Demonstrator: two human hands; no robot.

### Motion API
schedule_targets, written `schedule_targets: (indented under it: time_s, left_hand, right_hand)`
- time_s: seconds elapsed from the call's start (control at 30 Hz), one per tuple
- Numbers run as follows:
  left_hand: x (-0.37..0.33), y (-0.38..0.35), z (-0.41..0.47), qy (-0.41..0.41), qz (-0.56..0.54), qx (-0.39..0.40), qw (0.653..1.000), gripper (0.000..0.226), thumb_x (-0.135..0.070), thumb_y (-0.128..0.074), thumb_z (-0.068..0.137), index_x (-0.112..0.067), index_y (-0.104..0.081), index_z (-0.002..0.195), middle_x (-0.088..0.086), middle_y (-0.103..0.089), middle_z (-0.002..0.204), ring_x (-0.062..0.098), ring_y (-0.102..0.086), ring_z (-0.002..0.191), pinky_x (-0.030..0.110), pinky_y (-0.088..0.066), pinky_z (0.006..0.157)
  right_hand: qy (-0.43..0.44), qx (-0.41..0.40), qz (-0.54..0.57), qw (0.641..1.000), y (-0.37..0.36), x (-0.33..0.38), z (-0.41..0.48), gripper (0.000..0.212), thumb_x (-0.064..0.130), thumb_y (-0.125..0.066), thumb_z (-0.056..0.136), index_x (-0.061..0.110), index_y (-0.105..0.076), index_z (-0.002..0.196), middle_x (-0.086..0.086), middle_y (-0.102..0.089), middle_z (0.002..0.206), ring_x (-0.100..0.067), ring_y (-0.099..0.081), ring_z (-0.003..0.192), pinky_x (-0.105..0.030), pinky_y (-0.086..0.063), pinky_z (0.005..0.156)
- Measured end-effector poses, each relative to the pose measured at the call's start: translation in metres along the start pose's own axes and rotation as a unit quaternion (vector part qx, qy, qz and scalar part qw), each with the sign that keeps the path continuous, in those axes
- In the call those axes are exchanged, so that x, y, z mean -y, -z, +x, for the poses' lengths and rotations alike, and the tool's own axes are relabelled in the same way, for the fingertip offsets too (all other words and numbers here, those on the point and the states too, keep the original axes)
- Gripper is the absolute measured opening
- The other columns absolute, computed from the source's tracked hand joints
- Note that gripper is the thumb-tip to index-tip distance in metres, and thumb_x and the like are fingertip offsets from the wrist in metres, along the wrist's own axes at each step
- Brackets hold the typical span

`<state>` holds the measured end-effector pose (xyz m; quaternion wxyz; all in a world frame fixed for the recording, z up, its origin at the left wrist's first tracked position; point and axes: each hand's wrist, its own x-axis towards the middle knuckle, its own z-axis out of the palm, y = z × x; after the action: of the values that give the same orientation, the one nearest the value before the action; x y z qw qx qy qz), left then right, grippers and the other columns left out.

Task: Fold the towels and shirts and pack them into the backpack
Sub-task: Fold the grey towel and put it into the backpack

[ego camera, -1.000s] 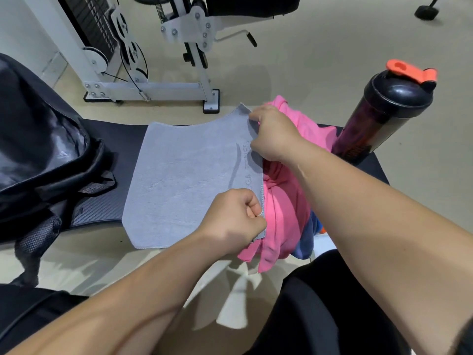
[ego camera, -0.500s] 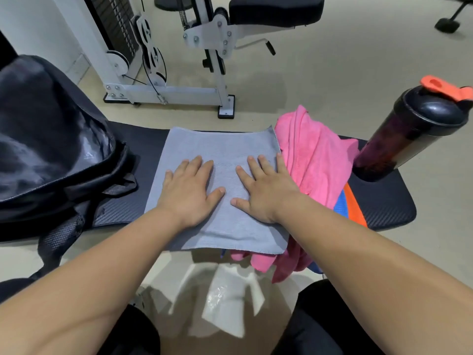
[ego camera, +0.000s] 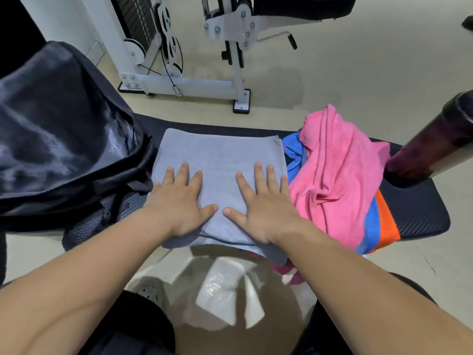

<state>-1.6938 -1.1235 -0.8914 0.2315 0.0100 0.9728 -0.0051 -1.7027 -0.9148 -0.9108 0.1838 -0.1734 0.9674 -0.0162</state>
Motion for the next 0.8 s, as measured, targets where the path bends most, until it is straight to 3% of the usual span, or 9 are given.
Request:
schedule_targets:
  time_s: [0.1,0.13,0.2,0.27,0.33,0.4,0.5,0.63,0.8]
  left_hand:
    - [-0.010,-0.002,-0.008,-0.003,0.005,0.017,1.000,0.099,-0.079,-0.031,0.088,-0.022,0.006,0.160,0.010,0.016,0.167,0.040,0.008,0.153,0.058,-0.015,0.121]
    - [-0.013,0.000,-0.011,-0.007,0.008,0.022,1.000,0.097,-0.079,-0.032,0.088,-0.021,-0.001,0.160,0.011,0.009,0.167,0.040,0.001,0.153,0.057,-0.020,0.120]
    - [-0.014,0.010,-0.014,-0.024,0.017,-0.005,1.000,0.078,-0.075,-0.033,0.091,-0.022,-0.030,0.147,0.013,-0.025,0.156,0.039,-0.027,0.141,0.053,-0.037,0.108]
    - [-0.010,0.024,-0.007,-0.049,0.024,-0.073,0.996,0.051,-0.064,-0.035,0.096,-0.024,-0.048,0.124,0.007,-0.047,0.127,0.034,-0.047,0.119,0.046,-0.045,0.092]
    - [-0.002,0.039,0.010,-0.070,0.005,-0.130,0.989,0.038,-0.050,-0.038,0.100,-0.021,-0.056,0.115,0.007,-0.053,0.114,0.034,-0.054,0.108,0.044,-0.049,0.086]
    - [0.009,0.051,0.036,-0.078,-0.003,-0.168,0.983,0.032,-0.039,-0.041,0.101,-0.016,-0.059,0.114,0.011,-0.054,0.112,0.037,-0.054,0.105,0.048,-0.050,0.085]
    - [0.024,0.070,0.068,-0.056,0.052,-0.174,0.982,0.027,-0.030,-0.044,0.100,-0.015,-0.060,0.117,0.013,-0.055,0.113,0.038,-0.052,0.107,0.048,-0.047,0.086]
    - [0.036,0.088,0.095,0.004,0.212,-0.092,0.973,0.027,-0.029,-0.052,0.093,-0.023,-0.062,0.116,0.007,-0.062,0.118,0.031,-0.051,0.114,0.041,-0.037,0.087]
    - [0.043,0.100,0.113,0.041,0.157,-0.010,0.987,0.027,-0.038,-0.059,0.084,-0.022,-0.063,0.105,0.003,-0.065,0.107,0.030,-0.058,0.103,0.036,-0.038,0.080]
  right_hand:
    - [-0.008,-0.011,-0.034,0.999,-0.006,-0.001,-0.013,0.090,0.083,-0.012,0.088,0.033,0.020,0.156,-0.016,0.029,0.162,-0.040,0.027,0.148,-0.060,0.010,0.120]
    - [-0.011,0.000,-0.044,0.999,-0.005,-0.002,-0.018,0.091,0.083,-0.012,0.088,0.033,0.020,0.156,-0.018,0.027,0.162,-0.041,0.024,0.149,-0.060,0.008,0.120]
    - [-0.017,0.022,-0.068,0.997,0.004,-0.001,-0.024,0.090,0.083,-0.012,0.088,0.033,0.012,0.158,-0.021,0.014,0.165,-0.044,0.009,0.151,-0.059,0.000,0.121]
    - [-0.016,-0.002,-0.102,0.995,0.023,0.001,-0.021,0.081,0.080,-0.017,0.090,0.033,-0.018,0.157,-0.026,-0.025,0.159,-0.044,-0.028,0.143,-0.055,-0.021,0.115]
    - [-0.011,-0.072,-0.113,0.991,0.048,0.000,-0.005,0.062,0.069,-0.027,0.097,0.024,-0.050,0.133,-0.017,-0.058,0.128,-0.037,-0.054,0.116,-0.045,-0.037,0.091]
    - [-0.010,-0.127,-0.118,0.985,0.069,-0.010,0.021,0.042,0.049,-0.038,0.101,0.017,-0.058,0.119,-0.011,-0.062,0.117,-0.034,-0.055,0.110,-0.041,-0.038,0.083]
    - [-0.011,-0.130,-0.154,0.979,0.089,-0.036,0.056,0.025,0.026,-0.046,0.098,0.017,-0.060,0.117,-0.008,-0.060,0.120,-0.032,-0.051,0.115,-0.041,-0.038,0.088]
    - [-0.009,-0.068,-0.186,0.980,0.097,-0.063,0.081,0.028,0.017,-0.045,0.096,0.018,-0.060,0.120,-0.007,-0.062,0.118,-0.032,-0.049,0.115,-0.041,-0.036,0.089]
    - [-0.014,-0.064,-0.163,0.984,0.088,-0.081,0.096,0.023,0.018,-0.054,0.092,0.023,-0.066,0.110,-0.003,-0.066,0.102,-0.030,-0.050,0.106,-0.036,-0.030,0.078]
